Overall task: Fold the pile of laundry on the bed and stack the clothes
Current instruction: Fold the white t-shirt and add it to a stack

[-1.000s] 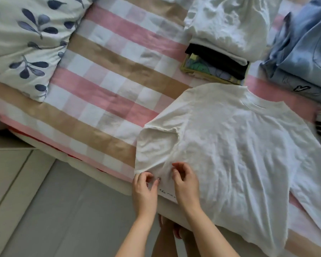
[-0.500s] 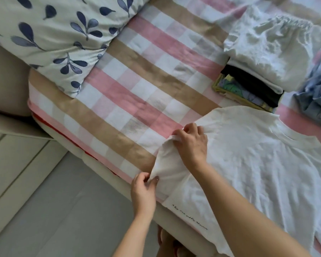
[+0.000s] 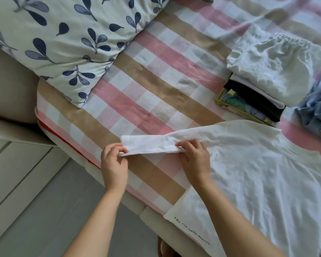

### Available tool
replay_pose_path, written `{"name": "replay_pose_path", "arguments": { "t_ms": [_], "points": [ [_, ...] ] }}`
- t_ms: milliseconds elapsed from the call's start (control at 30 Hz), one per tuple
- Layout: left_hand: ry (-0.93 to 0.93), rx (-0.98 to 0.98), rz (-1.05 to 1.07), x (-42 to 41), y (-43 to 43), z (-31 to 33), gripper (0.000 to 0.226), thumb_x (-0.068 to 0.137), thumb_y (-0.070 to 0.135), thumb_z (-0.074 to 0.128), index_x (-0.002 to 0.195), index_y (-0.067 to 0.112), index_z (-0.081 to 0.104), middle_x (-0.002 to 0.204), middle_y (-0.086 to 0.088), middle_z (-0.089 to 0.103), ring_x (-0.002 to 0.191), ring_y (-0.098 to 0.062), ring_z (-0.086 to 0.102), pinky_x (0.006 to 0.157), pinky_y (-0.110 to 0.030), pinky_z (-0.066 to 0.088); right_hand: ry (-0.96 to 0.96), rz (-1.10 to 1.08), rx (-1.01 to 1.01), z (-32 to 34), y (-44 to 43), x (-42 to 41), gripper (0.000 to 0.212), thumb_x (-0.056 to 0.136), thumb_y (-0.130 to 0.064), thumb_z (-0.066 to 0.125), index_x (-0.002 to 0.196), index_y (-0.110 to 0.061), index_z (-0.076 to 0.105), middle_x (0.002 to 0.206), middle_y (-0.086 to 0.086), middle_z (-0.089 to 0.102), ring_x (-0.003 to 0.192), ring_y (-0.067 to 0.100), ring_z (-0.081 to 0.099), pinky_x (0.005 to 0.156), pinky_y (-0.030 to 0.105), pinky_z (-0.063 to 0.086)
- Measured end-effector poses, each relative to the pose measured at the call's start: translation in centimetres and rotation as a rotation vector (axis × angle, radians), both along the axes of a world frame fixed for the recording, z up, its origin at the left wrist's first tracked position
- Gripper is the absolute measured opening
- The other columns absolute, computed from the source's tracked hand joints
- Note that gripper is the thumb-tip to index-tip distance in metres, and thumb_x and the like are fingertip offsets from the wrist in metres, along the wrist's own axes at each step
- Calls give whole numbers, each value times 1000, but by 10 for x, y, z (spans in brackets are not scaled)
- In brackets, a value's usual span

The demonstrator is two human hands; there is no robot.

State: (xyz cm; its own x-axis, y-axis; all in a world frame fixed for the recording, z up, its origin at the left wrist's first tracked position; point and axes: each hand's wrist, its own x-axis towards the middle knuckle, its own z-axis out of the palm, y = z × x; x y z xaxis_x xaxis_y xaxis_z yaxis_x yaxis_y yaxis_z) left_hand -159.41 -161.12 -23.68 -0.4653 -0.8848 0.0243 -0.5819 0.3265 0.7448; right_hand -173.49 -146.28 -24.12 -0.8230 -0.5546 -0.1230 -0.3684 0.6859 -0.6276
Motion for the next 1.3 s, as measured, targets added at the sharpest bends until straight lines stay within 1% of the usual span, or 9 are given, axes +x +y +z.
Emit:
{"name": "replay_pose_path", "arguments": {
  "t_ms": [133,267,333,400,500,667,1000,1167,1300],
  "points": [
    [-81,84,-27,15,1,-24,33,65,-24,51,73,6,63,94,-3,52,90,-25,55,83,-30,45,-41,82,128,-12,6,5,31,82,-2,57,103,-20,71,111,4,62,108,31,49,82,34,32],
    [-38,174,50,12,-5,-17,39,71,-19,46,90,13,58,97,-2,53,86,-19,54,73,-5,41,33,1,-90,3,-1,-9,29,74,3,55,94,-11,72,95,10,64,92,32,55,75,37,46],
    [-28,242,160,-1,-18,-10,28,80,-6,48,94,18,53,95,2,56,83,-14,53,66,-9,38,166,-50,-119,10,-11,-24,23,78,-1,55,91,-10,72,93,10,63,89,30,54,74,34,44],
    [-153,296,171,-15,-37,-8,7,90,15,51,96,15,54,91,3,56,82,-16,52,66,-22,36,179,-46,-13,11,-23,-44,19,86,-9,55,95,-13,72,99,8,63,96,30,52,81,36,40],
    [-290,384,61,-32,-58,-9,28,88,32,59,103,8,54,95,1,54,84,-17,50,71,-27,35,53,100,278,6,-31,-76,22,92,-21,48,101,-21,68,105,3,60,106,25,47,91,36,29],
    [-96,548,16,-50,-59,-11,21,83,8,67,101,16,59,100,-2,59,89,-17,57,83,-35,50,-40,308,388,3,-27,-100,9,84,-31,59,91,-28,65,91,-8,50,99,21,46,82,34,30],
    [275,131,-140,-83,-85,30,23,85,-4,59,96,15,67,87,11,65,79,9,60,81,-11,48,-20,238,519,-5,-24,-125,39,89,-56,36,90,-25,59,105,3,51,112,27,38,92,45,28],
    [83,122,-234,-104,-103,14,28,87,-4,54,109,9,66,111,-2,63,102,2,54,89,-5,37,-76,37,251,-4,-31,-134,18,87,-35,57,79,-22,48,91,1,54,104,29,46,93,42,31],
    [-129,169,-279,-97,-107,-5,36,86,-4,55,118,12,61,129,-7,55,126,-12,43,97,-13,29,265,-159,153,-13,-17,-105,19,82,-23,65,98,-12,61,100,9,59,98,32,48,79,38,36]
  ]
}}
